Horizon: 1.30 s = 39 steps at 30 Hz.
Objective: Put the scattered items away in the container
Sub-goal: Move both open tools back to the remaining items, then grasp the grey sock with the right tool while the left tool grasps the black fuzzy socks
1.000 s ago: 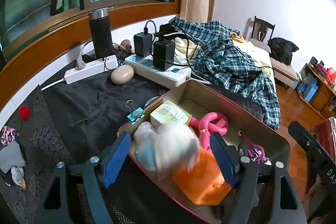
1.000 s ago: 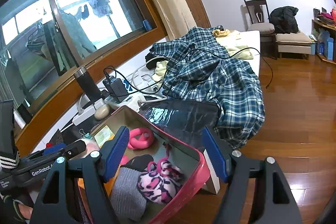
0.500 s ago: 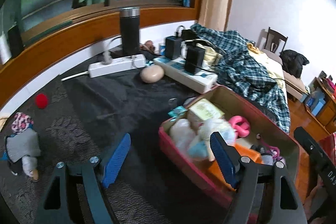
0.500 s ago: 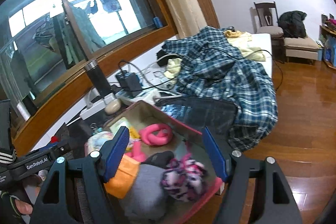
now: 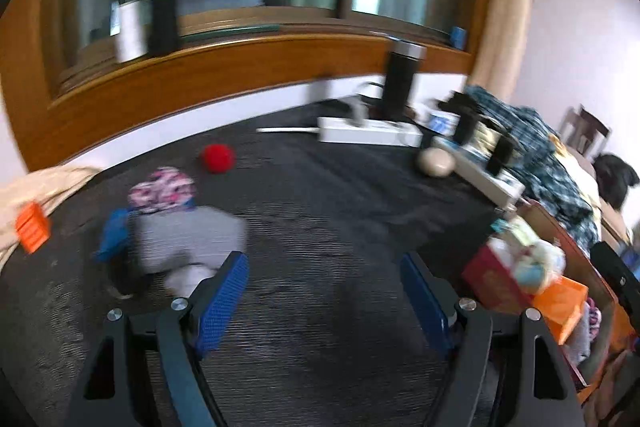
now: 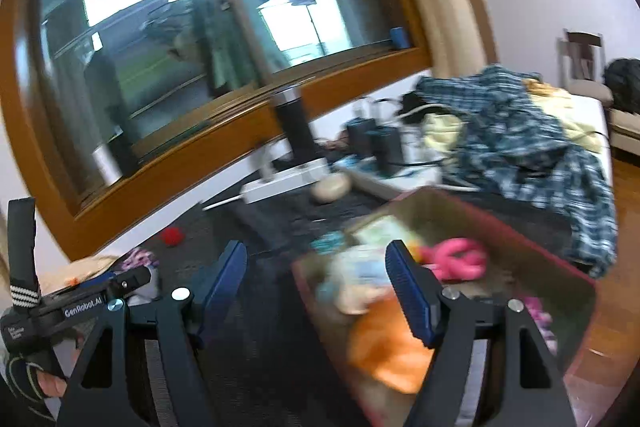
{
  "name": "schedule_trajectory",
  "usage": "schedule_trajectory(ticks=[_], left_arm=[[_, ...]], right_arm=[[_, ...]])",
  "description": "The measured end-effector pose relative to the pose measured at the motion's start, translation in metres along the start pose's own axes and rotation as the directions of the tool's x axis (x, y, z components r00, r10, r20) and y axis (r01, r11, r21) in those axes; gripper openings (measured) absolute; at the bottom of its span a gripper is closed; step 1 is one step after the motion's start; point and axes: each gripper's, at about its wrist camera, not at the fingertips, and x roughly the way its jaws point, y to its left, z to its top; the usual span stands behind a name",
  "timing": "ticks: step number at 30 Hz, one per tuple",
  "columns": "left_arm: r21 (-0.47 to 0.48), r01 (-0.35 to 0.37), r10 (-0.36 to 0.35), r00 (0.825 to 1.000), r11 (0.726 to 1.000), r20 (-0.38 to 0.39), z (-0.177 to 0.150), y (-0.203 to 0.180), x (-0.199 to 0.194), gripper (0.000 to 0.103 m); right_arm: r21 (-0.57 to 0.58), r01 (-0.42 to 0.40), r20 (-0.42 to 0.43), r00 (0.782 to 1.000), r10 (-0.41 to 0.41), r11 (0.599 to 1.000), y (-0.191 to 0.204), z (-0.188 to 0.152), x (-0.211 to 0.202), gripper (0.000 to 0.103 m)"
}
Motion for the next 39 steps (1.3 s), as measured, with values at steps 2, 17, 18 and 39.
schedule_trajectory(ticks=[2,17,18,39], left_arm=[[-0.031,-0.029,0.029,1.000,0.999,0.006,0.000,0.023,-0.004,0.080],[-0.264,-0.180,0.182,0.983,0.948,-0.016,-0.030,0.170,-0.025,0.080],[-0.282,-0.182,0.184,0.983,0.942,-0.018,-0.032,0.177,-0.024,0.080],[-0.356,-0.218,0.202,0.976,0.909,-0.081,-0.043,0.215,0.004,0.080]], right_arm=[[-0.026,-0.037,-0.022,0.999,0.037,0.999,0.018,-0.002,0.008,0.078],[-0.206,-0.323,-0.329,0.912,0.245,0.924,0.160,-0.033,0.109,0.081],[-0.221,-0.329,-0.340,0.908,0.244,0.918,0.167,-0.036,0.116,0.081],[-0.686,-0.364,-0.329,0.928,0.178,0.630,0.285,-0.091,0.190,0.082]])
